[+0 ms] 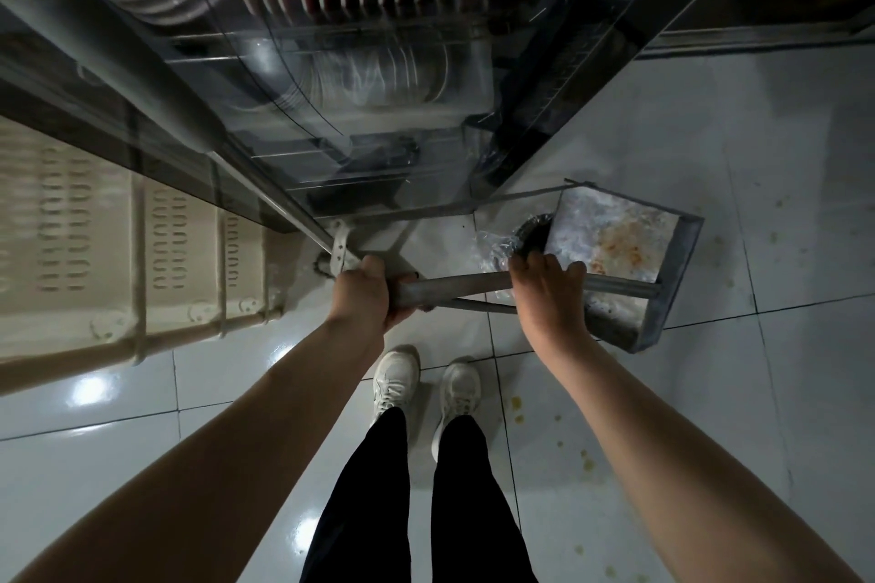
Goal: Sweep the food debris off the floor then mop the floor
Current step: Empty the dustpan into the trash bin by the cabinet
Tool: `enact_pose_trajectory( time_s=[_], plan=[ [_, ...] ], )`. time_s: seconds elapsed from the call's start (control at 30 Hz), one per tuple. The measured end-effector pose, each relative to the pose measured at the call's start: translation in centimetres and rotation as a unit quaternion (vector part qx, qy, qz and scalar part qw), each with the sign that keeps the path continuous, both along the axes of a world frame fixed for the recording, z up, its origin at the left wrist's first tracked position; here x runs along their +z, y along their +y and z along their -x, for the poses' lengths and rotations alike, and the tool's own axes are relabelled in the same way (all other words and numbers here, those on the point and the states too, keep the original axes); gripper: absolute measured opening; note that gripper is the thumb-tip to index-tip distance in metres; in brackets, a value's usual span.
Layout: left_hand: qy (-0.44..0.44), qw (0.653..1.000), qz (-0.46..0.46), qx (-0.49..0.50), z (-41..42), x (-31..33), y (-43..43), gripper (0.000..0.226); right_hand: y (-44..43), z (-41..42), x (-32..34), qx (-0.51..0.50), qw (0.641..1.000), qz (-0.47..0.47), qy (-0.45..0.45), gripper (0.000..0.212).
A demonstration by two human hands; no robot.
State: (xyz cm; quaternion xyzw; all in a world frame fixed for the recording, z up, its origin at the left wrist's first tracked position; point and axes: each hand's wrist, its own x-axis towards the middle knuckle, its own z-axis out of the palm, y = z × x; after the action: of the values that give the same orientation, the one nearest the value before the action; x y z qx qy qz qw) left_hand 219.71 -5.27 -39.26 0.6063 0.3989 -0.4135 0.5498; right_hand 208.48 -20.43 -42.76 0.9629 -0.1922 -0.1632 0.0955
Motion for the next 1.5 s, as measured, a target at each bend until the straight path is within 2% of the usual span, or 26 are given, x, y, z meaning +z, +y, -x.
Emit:
enact_pose_trajectory(
  time_s=[0.23, 0.33, 0.43, 0.63, 0.73, 0.87, 1.0, 1.07, 1.2, 1.3, 1.5],
  plan=[
    [-0.058, 0.997, 0.008, -0.041, 0.0, 3.8, -0.5, 0.023, 0.1, 0.8, 3.0, -0.01, 0.997, 0.022, -0.071, 0.017],
    [-0.08, 0.995, 0.014, -0.064, 0.3, 5.3, -0.6, 0.021, 0.7, 1.5, 4.1, -0.047, 0.998, 0.017, -0.036, 0.015],
    [-0.088, 0.993, 0.022, -0.082, 0.7, 6.9, -0.8, 0.018, 0.7, 2.6, 4.9, -0.076, 0.997, -0.018, -0.005, 0.023],
    [-0.148, 0.982, 0.088, -0.083, 2.6, 11.9, -1.4, 0.02, 2.0, 5.7, 9.0, -0.064, 0.995, 0.033, -0.063, 0.021],
    [-0.186, 0.97, 0.107, -0.117, 4.0, 14.4, -1.6, 0.025, 2.2, 7.6, 10.6, -0.053, 0.998, -0.005, -0.023, 0.017],
    [-0.234, 0.951, 0.129, -0.154, 6.4, 17.3, -1.8, 0.028, 2.6, 10.2, 11.4, -0.038, 0.999, -0.03, -0.016, 0.024],
    [-0.284, 0.936, 0.136, -0.158, 10.1, 20.5, -1.2, 0.015, 4.1, 13.2, 12.5, -0.032, 0.998, -0.042, -0.04, 0.033],
    [-0.297, 0.931, 0.132, -0.166, 11.7, 21.7, -0.5, 0.011, 4.9, 14.6, 12.4, -0.026, 0.996, -0.068, -0.057, 0.042],
    [-0.335, 0.917, 0.13, -0.174, 14.4, 23.4, 1.8, 0.007, 6.5, 16.6, 12.2, 0.005, 0.991, -0.121, -0.061, 0.046],
    [-0.363, 0.904, 0.091, -0.207, 15.9, 23.4, 4.0, 0.008, 8.5, 17.7, 11.7, 0.033, 0.969, -0.233, -0.082, 0.051],
    [-0.32, 0.92, 0.092, -0.206, 17.5, 21.8, 8.9, 0.017, 13.9, 18.5, 9.3, 0.026, 0.923, -0.383, -0.022, 0.049]
  ],
)
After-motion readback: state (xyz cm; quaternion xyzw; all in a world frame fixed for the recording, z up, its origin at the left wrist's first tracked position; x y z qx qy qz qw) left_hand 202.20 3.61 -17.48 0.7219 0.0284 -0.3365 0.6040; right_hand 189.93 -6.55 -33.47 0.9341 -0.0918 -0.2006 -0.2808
